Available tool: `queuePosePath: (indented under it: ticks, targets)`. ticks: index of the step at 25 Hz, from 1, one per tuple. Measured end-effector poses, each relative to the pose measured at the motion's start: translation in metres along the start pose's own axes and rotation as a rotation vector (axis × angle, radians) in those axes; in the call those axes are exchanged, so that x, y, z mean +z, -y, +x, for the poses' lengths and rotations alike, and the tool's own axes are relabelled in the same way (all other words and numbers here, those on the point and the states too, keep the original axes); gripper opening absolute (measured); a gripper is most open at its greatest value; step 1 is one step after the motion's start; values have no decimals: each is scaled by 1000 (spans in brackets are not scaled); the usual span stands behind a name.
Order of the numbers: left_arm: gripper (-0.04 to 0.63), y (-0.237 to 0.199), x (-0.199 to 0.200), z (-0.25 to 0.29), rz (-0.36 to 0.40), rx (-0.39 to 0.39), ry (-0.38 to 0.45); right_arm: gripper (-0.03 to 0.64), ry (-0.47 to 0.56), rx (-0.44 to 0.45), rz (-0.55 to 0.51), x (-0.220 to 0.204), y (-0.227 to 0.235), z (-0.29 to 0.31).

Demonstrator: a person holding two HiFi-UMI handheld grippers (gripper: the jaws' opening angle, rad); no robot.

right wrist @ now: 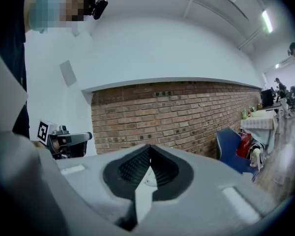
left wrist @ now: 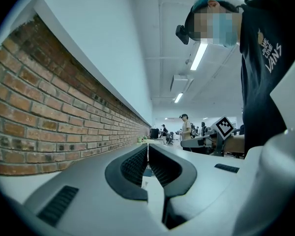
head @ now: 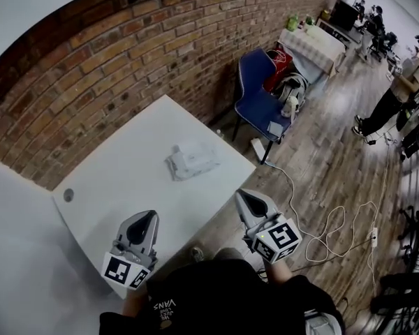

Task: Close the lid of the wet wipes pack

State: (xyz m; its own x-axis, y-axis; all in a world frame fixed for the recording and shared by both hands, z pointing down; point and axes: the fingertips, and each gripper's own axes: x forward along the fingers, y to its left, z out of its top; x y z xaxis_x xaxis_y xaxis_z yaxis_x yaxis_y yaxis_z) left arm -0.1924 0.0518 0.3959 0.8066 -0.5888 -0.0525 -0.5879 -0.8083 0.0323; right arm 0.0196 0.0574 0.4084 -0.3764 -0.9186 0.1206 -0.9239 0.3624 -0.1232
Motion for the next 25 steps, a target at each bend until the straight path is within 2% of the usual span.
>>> queuePosePath:
  ticks: [10,16,25]
  targets:
    - [11,-22,-18,23,-39,12,-15,-2,-20,-2,7,-5,18,24]
    - [11,-42,-21,40,-44,88,-21,-2,-31,82,-5,-2,31,58]
    - [11,-59,-21,84,-27,133,-37,-2,-52,161,-18,9,62,101]
